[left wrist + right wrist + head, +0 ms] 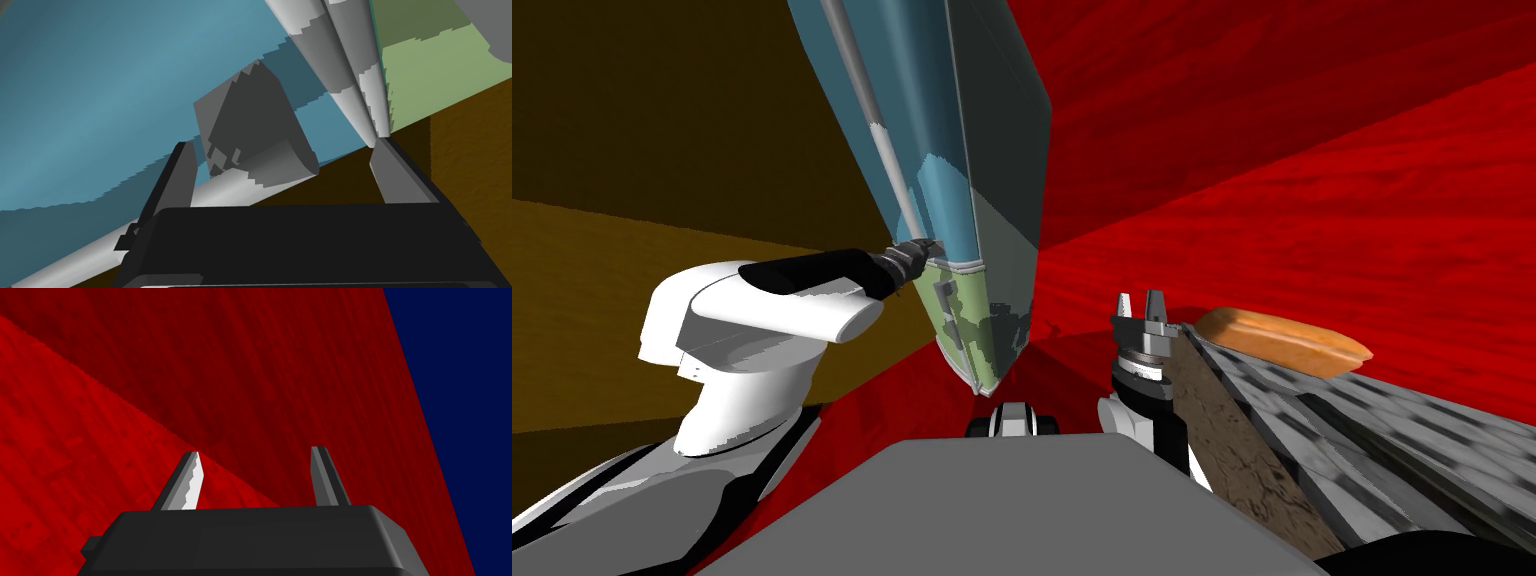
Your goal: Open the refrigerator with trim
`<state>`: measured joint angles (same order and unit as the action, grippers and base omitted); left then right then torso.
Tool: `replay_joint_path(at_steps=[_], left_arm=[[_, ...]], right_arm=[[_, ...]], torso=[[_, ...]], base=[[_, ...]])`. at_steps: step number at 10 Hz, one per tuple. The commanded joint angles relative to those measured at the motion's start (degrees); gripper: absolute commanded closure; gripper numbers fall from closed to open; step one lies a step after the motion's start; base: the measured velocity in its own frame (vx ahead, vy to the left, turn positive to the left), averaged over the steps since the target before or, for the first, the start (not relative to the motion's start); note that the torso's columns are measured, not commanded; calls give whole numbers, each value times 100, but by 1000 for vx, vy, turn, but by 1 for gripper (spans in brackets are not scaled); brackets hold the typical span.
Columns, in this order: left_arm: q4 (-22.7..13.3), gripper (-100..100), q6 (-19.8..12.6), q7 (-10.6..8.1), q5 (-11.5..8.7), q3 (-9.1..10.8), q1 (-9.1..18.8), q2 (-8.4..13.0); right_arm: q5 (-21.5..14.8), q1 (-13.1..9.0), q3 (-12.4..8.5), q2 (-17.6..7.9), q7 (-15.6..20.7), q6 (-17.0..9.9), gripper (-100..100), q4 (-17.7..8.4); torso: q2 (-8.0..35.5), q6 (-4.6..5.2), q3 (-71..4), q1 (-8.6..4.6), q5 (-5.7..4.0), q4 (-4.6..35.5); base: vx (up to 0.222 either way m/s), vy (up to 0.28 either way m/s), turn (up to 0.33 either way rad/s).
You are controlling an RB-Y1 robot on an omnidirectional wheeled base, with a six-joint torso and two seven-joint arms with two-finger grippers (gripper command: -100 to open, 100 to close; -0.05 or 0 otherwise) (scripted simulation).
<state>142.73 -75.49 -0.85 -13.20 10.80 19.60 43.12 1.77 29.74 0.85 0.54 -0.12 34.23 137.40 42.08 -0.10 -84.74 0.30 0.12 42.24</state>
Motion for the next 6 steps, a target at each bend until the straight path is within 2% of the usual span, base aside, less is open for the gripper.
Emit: replay_joint_path(at_steps=[1,6], left_arm=[[-36,-100,-239,-41,-45,78,135,93],[23,-100,-666,-87,-169,214,344,306]], right_arm=[[0,0,0,0,0,0,0,0],[0,0,0,0,0,0,0,0]], torso=[[-8,2,-5,0,-1,-2],[6,0,5,0,-1,3]], base=[[10,-12,-35],[6,-7,-21]])
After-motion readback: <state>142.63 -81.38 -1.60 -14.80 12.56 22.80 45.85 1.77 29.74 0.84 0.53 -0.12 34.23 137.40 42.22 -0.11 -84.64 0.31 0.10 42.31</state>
